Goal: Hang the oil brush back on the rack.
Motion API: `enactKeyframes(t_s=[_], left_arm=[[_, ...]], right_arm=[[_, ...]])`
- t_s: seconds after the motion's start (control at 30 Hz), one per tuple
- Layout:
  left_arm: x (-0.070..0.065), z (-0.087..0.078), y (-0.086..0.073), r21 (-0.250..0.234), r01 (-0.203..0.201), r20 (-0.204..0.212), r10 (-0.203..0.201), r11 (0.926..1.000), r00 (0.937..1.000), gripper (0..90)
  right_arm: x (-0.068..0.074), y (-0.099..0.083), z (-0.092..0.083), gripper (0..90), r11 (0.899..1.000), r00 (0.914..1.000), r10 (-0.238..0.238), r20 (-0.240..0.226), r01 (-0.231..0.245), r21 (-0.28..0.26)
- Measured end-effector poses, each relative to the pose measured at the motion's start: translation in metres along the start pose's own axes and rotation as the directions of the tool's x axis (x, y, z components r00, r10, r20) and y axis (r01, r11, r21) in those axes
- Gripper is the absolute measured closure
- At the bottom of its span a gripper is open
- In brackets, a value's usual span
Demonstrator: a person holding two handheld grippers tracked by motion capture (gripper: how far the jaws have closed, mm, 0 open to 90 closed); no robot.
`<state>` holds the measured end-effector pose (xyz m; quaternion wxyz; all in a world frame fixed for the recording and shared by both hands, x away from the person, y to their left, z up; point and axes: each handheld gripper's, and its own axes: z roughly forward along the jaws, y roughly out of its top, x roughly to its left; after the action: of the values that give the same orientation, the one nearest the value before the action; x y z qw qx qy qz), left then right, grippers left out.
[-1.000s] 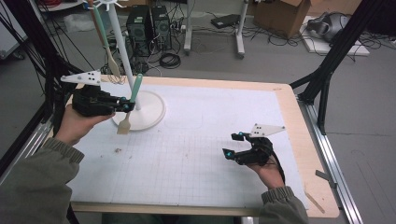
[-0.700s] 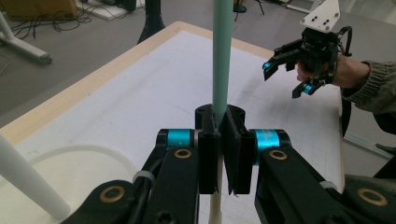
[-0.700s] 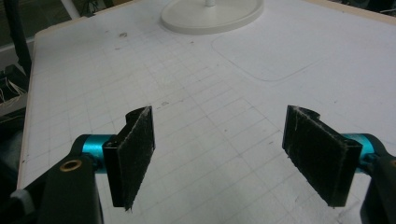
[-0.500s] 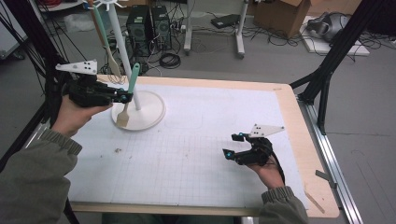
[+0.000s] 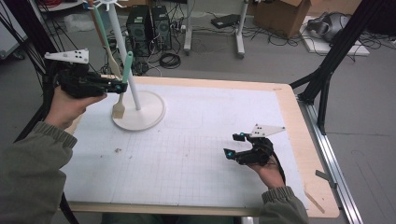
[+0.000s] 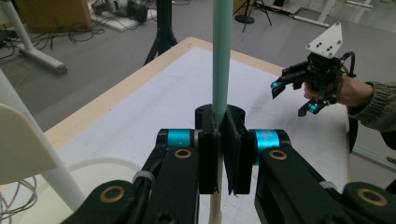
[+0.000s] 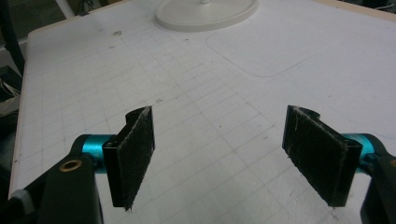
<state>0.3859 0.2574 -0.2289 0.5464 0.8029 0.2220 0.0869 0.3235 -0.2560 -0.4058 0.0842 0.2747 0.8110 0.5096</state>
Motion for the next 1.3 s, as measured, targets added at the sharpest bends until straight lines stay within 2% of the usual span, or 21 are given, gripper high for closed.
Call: enactKeyframes(t_s=[0.53,0.97,1.3], left_arm=[[0.01,-0.016,0.022,-0.034,0.001,-0.027,-0.002,0.9994,0.9996,84.4],[0.02,-0.027,0.037,-0.052,0.019,-0.048,-0.021,0.9985,0.9986,84.4],[0.028,-0.032,0.055,-0.058,0.034,-0.058,-0.037,0.9977,0.9976,84.4]], right_arm=[[-0.002,-0.002,-0.001,24.4,1.0,1.0,0.005,0.006,-0.005,-0.005],[-0.004,-0.002,-0.002,24.4,1.0,0.9999,0.009,0.012,-0.009,-0.011],[-0.004,-0.002,-0.003,24.4,1.0,0.9998,0.01,0.014,-0.01,-0.013]])
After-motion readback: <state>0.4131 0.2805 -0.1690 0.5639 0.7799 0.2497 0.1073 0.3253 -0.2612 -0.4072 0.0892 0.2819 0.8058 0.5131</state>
